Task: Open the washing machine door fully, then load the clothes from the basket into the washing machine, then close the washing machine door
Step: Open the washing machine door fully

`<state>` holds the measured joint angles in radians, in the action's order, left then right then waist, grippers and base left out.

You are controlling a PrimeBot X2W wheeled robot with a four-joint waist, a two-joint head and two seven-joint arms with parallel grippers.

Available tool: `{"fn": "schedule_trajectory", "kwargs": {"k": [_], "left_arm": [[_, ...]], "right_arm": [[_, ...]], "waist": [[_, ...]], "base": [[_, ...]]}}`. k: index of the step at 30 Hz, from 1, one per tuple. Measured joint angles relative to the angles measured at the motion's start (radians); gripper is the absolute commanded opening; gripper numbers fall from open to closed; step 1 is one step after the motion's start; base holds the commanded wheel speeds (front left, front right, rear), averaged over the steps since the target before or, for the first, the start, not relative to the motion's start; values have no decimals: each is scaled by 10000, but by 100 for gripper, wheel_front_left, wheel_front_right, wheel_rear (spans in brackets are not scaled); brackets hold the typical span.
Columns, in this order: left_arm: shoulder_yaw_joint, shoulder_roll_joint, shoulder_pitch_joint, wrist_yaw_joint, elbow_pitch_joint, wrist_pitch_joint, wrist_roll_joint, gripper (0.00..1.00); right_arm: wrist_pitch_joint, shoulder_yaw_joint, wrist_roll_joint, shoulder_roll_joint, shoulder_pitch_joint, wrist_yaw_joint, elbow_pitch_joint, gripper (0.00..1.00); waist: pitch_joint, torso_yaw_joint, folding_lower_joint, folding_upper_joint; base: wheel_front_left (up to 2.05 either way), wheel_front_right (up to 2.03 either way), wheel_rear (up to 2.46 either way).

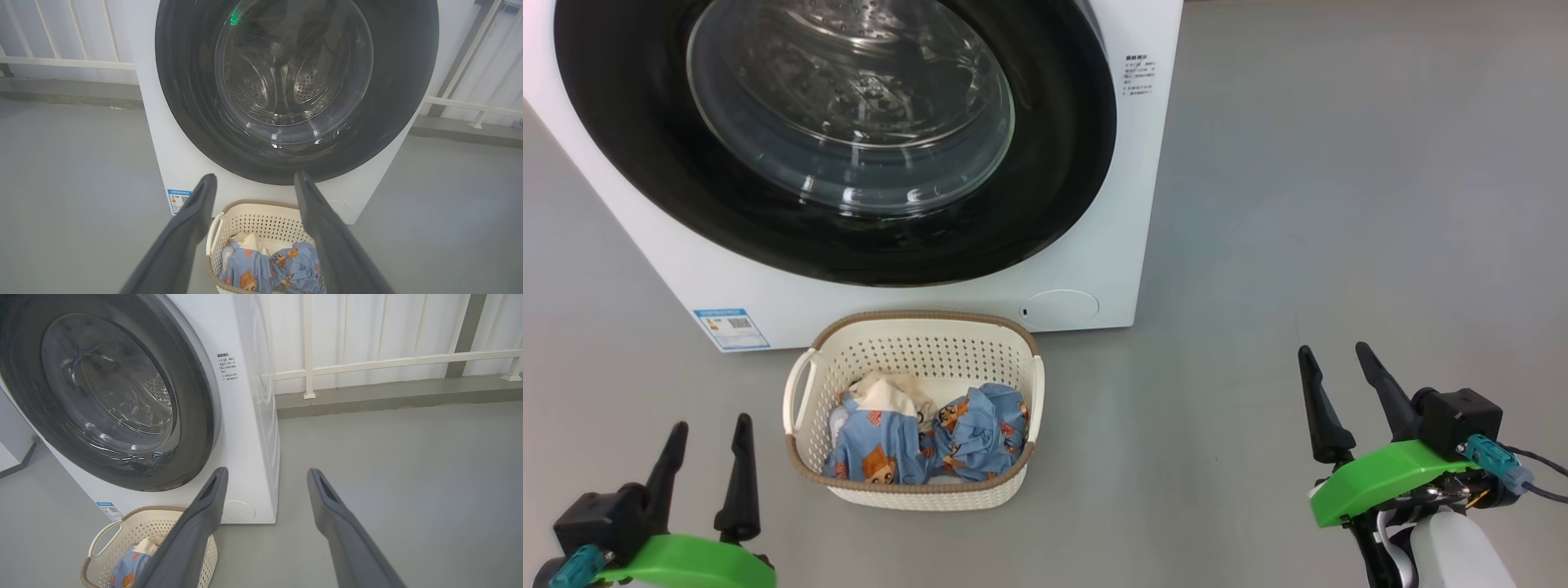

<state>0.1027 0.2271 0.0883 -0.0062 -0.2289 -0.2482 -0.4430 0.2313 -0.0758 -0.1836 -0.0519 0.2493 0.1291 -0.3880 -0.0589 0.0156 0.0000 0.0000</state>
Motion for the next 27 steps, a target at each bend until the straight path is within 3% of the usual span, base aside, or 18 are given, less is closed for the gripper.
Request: {"fn": "schedule_trajectory", "kwargs": {"k": [12, 22, 25, 27], "left_arm": [[-334, -370, 16, -249, 0, 0, 136, 100], [-495, -650, 493, -539, 0, -29, 397, 100], [-594, -780, 687, -656, -4, -35, 426, 100], [-621, -894, 821, -736, -12, -73, 435, 100]], "right_arm": [[84, -13, -29, -2, 503, 0, 167, 100], [94, 309, 178, -69, 2646, 0, 748, 100], [94, 324, -174, -79, 3552, 2, 884, 100], [92, 255, -1104, -92, 4132, 0, 890, 100]], "waist": [[-379, 171, 1, 0], [-1041, 448, 0, 0], [-1255, 550, 0, 0], [-1384, 636, 0, 0]], "base": [[0, 0, 0], [0, 0, 0], [0, 0, 0], [0, 0, 0]]}}
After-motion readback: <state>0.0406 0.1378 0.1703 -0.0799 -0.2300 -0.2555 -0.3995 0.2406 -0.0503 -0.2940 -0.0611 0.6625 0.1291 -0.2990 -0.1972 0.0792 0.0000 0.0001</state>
